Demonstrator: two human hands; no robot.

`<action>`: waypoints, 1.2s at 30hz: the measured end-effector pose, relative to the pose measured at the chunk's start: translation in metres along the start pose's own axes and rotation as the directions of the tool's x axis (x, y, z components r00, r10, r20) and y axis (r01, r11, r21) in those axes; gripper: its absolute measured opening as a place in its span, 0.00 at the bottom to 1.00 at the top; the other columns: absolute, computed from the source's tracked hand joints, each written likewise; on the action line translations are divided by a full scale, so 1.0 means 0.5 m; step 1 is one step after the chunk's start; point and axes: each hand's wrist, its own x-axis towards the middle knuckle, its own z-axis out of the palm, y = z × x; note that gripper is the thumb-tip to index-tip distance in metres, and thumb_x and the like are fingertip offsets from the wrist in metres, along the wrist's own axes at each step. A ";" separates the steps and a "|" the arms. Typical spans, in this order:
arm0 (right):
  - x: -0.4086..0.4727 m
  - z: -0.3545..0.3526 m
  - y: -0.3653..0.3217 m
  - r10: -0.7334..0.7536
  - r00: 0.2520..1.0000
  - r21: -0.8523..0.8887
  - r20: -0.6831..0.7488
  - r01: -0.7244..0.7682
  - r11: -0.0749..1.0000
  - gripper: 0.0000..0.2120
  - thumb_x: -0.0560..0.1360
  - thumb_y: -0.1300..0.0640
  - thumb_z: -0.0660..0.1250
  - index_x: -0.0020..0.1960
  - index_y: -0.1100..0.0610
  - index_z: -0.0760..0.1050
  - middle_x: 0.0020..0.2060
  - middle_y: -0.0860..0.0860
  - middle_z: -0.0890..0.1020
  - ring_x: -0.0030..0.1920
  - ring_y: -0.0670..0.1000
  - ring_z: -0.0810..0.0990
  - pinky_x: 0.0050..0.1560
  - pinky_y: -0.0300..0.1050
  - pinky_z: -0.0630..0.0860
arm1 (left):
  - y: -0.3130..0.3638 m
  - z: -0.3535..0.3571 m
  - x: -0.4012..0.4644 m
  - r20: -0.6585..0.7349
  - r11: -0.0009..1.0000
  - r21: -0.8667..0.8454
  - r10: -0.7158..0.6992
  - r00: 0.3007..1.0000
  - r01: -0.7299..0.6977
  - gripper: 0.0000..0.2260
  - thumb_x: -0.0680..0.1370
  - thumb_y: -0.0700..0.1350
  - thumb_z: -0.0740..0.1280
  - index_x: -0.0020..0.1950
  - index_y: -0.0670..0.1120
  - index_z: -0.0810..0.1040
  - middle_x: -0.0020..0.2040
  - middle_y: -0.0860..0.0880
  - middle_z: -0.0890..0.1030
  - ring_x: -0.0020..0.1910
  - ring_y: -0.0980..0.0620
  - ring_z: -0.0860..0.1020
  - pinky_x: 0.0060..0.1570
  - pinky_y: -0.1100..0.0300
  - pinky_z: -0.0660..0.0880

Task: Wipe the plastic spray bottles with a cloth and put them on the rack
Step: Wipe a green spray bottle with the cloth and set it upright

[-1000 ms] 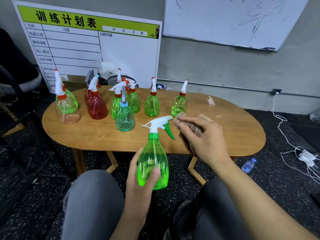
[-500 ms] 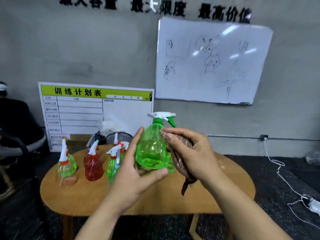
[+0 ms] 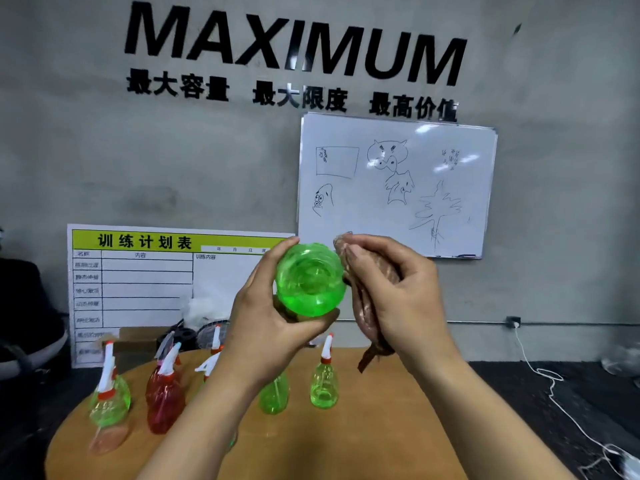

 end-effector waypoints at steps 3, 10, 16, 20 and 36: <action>-0.027 -0.008 0.003 -0.281 0.960 -0.352 -0.004 0.261 0.899 0.04 0.77 0.57 0.77 0.51 0.50 0.88 0.46 0.44 0.87 0.50 0.47 0.86 0.51 0.42 0.81 | 0.008 0.000 0.010 -0.031 1.000 0.002 0.000 1.000 0.000 0.42 0.63 0.57 0.84 0.74 0.65 0.71 0.63 0.56 0.83 0.56 0.51 0.85 0.58 0.46 0.83; -0.017 0.010 0.011 -0.424 0.905 -0.626 0.020 0.342 0.701 0.06 0.79 0.49 0.75 0.55 0.43 0.86 0.43 0.42 0.82 0.42 0.43 0.82 0.40 0.50 0.79 | 0.021 0.011 0.012 -0.012 0.989 0.131 0.068 0.998 -0.066 0.41 0.64 0.58 0.80 0.76 0.61 0.71 0.68 0.60 0.79 0.63 0.56 0.81 0.59 0.49 0.82; -0.028 0.045 0.005 -0.503 0.843 -0.636 0.189 0.496 0.591 0.07 0.79 0.47 0.72 0.56 0.43 0.86 0.45 0.43 0.80 0.39 0.44 0.80 0.34 0.47 0.77 | 0.038 0.014 0.024 -0.055 0.997 0.062 0.039 0.998 -0.035 0.31 0.69 0.58 0.68 0.73 0.61 0.73 0.65 0.59 0.82 0.59 0.58 0.83 0.58 0.54 0.81; -0.047 0.026 0.014 -0.520 0.800 -0.624 0.300 0.576 0.527 0.07 0.80 0.47 0.72 0.56 0.44 0.86 0.44 0.44 0.81 0.40 0.46 0.81 0.32 0.48 0.77 | 0.028 -0.009 0.039 -0.084 0.996 0.089 0.038 0.996 -0.030 0.33 0.69 0.51 0.71 0.75 0.60 0.73 0.58 0.52 0.85 0.49 0.52 0.83 0.53 0.54 0.81; -0.041 0.036 0.003 -0.524 0.807 -0.640 0.272 0.559 0.527 0.07 0.80 0.48 0.72 0.56 0.45 0.86 0.44 0.44 0.81 0.39 0.47 0.81 0.33 0.49 0.77 | 0.029 -0.002 0.029 -0.049 0.995 0.084 0.059 0.997 -0.055 0.33 0.70 0.55 0.69 0.76 0.60 0.72 0.59 0.54 0.84 0.48 0.55 0.84 0.49 0.55 0.81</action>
